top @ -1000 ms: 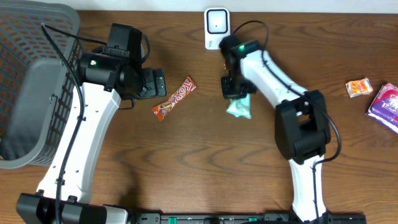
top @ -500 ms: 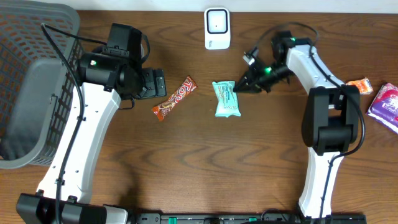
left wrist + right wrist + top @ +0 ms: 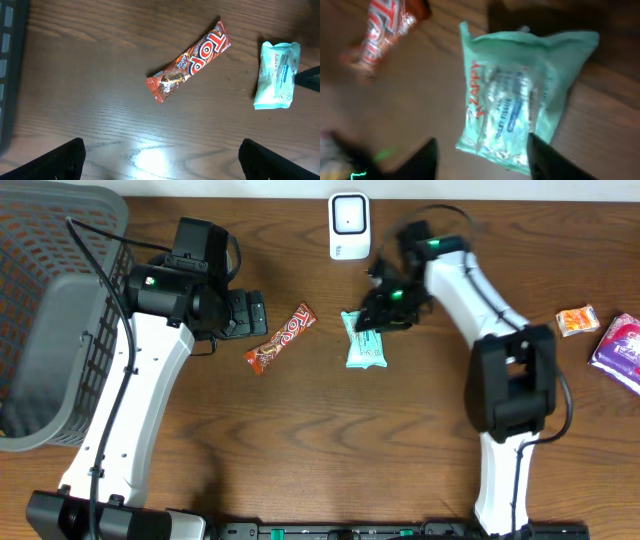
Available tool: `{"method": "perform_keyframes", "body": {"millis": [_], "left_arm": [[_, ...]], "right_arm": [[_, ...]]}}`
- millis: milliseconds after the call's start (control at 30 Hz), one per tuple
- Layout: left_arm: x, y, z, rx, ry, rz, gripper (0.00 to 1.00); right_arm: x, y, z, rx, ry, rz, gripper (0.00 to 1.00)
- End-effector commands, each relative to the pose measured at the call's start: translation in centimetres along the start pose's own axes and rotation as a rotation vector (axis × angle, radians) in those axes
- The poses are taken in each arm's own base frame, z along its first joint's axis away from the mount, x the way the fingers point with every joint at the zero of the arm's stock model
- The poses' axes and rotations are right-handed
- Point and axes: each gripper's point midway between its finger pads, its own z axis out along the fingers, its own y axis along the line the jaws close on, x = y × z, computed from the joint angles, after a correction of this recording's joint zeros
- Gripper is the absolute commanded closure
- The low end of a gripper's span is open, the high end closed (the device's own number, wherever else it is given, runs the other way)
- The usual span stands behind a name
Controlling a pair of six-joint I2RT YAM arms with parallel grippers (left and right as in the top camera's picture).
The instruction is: Scan the item barcode
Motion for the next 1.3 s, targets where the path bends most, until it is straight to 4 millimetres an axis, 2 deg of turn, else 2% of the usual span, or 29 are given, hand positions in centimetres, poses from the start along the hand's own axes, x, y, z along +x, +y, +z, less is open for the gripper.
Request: {"method": "perform_keyframes", "body": {"millis": [0,133,267,400,600,667,700,733,767,900,1033,1167,1267], "left_arm": [[0.1,0.4,0.2,-0.014,0.007,-0.009,0.02],[0.1,0.4,0.2,-0.014,0.007,-0.009,0.02],[0.1,0.4,0.2,-0.014,0.007,-0.009,0.02],[0.1,0.4,0.2,-0.014,0.007,-0.009,0.02],[0.1,0.4,0.2,-0.014,0.007,-0.009,0.02],[0.1,0.4,0.2,-0.014,0.007,-0.009,0.02],[0.1,0.4,0.2,-0.014,0.007,-0.009,0.02],[0.1,0.4,0.2,-0.014,0.008,-0.009,0.02],[0.1,0.4,0.2,-0.014,0.007,-0.009,0.02],[0.1,0.4,0.2,-0.014,0.007,-0.009,0.02],[0.1,0.4,0.2,-0.014,0.007,-0.009,0.02],[0.1,0.4,0.2,-0.014,0.007,-0.009,0.02],[0.1,0.4,0.2,-0.014,0.007,-0.009,0.02]], "right_arm": [[-0.8,-1.3,-0.8,0.391,-0.101,0.026,0.36],[-0.8,-1.3,-0.1,0.654,-0.172,0.028,0.34],[-0.6,-0.4,1.4,0.771,-0.211,0.007,0.36],[-0.1,-0.6,3.4,0.825,-0.200,0.004,0.37],[0.7,-2.3,6.2,0.856,-0.136,0.019,0.42],[0.9,-2.4,6.5,0.851,-0.128,0.028,0.53],[0.9,-2.5,6.6,0.838,-0.122,0.035,0.64],[0.9,-2.4,6.7,0.820,-0.119,0.043,0.82],[0.8,-2.3,6.6,0.796,-0.116,0.053,0.99],[0.5,-1.3,6.7,0.627,-0.068,0.082,0.99],[-0.3,1.2,6.0,0.315,-0.006,0.079,0.99],[-1.0,4.2,3.8,-0.085,0.038,0.052,0.99],[-1.4,5.0,0.9,-0.376,0.037,0.020,0.99]]}}
